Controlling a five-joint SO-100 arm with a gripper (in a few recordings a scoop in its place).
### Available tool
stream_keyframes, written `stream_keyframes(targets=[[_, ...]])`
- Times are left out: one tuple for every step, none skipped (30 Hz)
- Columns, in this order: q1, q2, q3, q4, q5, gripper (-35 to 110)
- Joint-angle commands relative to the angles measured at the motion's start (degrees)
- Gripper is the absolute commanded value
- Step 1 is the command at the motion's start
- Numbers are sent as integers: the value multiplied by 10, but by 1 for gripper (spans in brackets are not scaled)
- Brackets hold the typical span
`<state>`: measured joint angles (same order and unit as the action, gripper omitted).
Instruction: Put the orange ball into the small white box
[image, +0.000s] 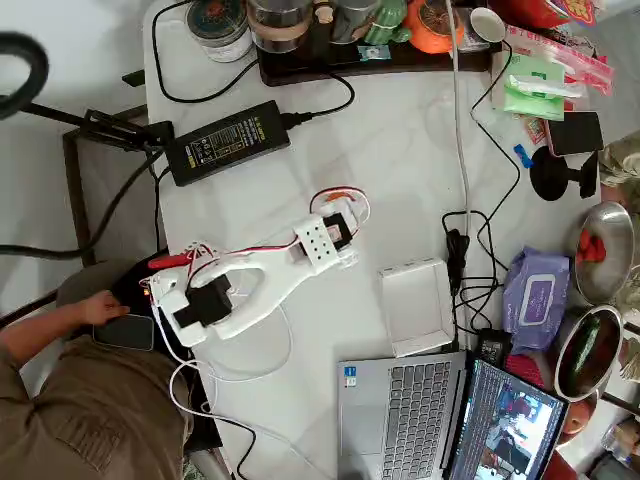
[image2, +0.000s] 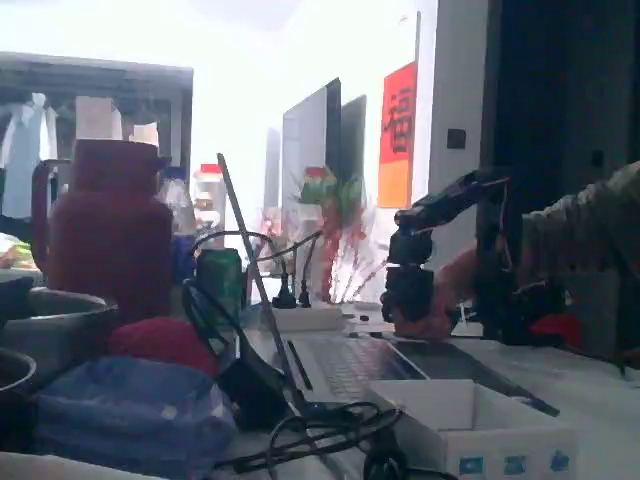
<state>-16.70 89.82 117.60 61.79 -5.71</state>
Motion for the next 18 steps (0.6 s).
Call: stream_keyframes(targets=[[-4,4,3,9,-5,20],[-4,4,3,9,-5,16],[-4,4,3,9,-5,15],[-4,4,3,9,-5,13],[-4,4,3,9,-5,12],[-4,4,3,9,-5,12],[-4,4,3,9,-5,12],[-4,4,3,9,-5,12],[-4,4,3,9,-5,12],[-4,4,2,9,-5,12],[-4,11,2,9,-5,12],[-4,15,-1,9,-5,12],[-4,15,-8,10,-5,12],[-3,14,-23,17,-4,12],[0,15,-37,18,-1,12],[3,15,-49,18,0,12],[5,15,-68,19,1,12],[7,15,-81,19,1,12]])
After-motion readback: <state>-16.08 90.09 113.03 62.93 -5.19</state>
